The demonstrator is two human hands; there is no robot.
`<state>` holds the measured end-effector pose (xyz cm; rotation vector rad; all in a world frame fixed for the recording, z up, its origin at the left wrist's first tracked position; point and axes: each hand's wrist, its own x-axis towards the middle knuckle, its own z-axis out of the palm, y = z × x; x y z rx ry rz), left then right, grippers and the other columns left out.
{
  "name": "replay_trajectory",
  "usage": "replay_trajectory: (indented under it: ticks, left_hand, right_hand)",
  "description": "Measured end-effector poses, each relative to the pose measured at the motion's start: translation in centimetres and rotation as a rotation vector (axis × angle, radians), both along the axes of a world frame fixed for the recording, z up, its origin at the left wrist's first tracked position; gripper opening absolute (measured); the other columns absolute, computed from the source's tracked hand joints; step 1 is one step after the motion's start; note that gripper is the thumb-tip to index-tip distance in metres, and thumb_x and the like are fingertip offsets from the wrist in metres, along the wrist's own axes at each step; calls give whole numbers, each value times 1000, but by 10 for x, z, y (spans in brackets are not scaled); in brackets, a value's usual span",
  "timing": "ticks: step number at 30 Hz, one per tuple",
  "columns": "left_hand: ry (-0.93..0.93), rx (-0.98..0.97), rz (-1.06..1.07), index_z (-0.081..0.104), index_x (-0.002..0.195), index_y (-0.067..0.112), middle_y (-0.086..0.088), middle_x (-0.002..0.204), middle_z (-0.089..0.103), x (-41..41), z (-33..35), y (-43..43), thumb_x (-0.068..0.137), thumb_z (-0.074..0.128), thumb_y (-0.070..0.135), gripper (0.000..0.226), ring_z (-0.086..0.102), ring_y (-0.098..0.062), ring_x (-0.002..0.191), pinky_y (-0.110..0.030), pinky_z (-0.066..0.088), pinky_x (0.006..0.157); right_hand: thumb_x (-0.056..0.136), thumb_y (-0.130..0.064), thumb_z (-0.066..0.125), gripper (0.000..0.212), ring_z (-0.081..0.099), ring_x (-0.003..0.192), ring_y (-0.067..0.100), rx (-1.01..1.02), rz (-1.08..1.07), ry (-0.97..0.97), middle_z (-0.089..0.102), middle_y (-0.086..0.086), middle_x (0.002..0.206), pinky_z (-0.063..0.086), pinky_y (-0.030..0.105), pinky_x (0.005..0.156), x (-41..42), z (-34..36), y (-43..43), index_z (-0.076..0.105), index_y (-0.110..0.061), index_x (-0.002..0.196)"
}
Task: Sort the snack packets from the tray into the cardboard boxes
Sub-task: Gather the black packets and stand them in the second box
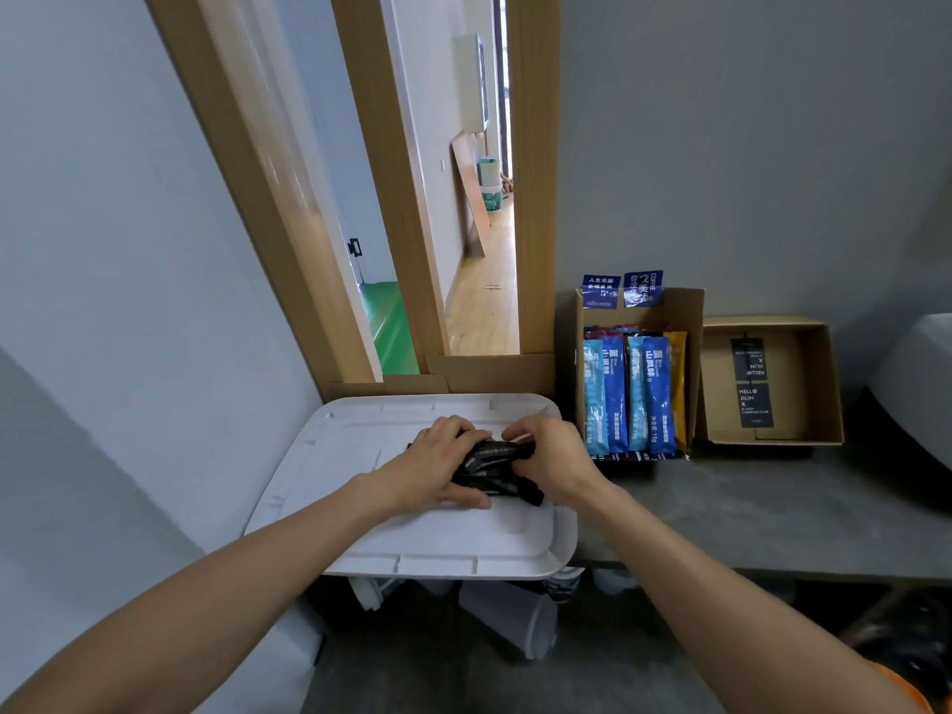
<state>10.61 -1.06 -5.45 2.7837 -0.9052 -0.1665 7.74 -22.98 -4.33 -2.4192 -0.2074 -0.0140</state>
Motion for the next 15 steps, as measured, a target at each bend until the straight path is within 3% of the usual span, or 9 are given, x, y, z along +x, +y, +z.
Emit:
replay_trajectory:
  ticks: [4,7,9,15]
  left_hand:
    - [-58,64,-32,49,141,26,3,118,38,2,7,-10,75,69,76,86,39,-17,108,-31,40,95]
    - [-26,61,-28,56,122,23,4,112,41,4,14,-15,76,72,71,69,47,-15,92,-31,45,79]
    - [16,27,-26,57,115,22,6,112,43,3,17,-16,79,74,63,57,48,-14,87,-28,39,73]
    - [47,-9,18,50,95,32,9,94,58,7,24,-20,85,72,56,34,54,-14,83,-31,36,66]
  right_hand:
    - [79,-4,81,20,69,79,12,113,-80,8,72,-5,86,57,19,63,1,3,-1,71,-19,86]
    - [81,-7,81,16,67,75,7,64,-42,7,73,-6,86,48,9,58,1,4,-3,75,-20,89]
    - [85,-7,77,18,67,82,9,45,-6,9,75,-3,93,48,9,64,0,5,-4,76,-19,99]
    - [92,-7,58,35,66,106,19,1,109,-13,73,2,115,54,32,91,-5,11,-5,69,-17,124]
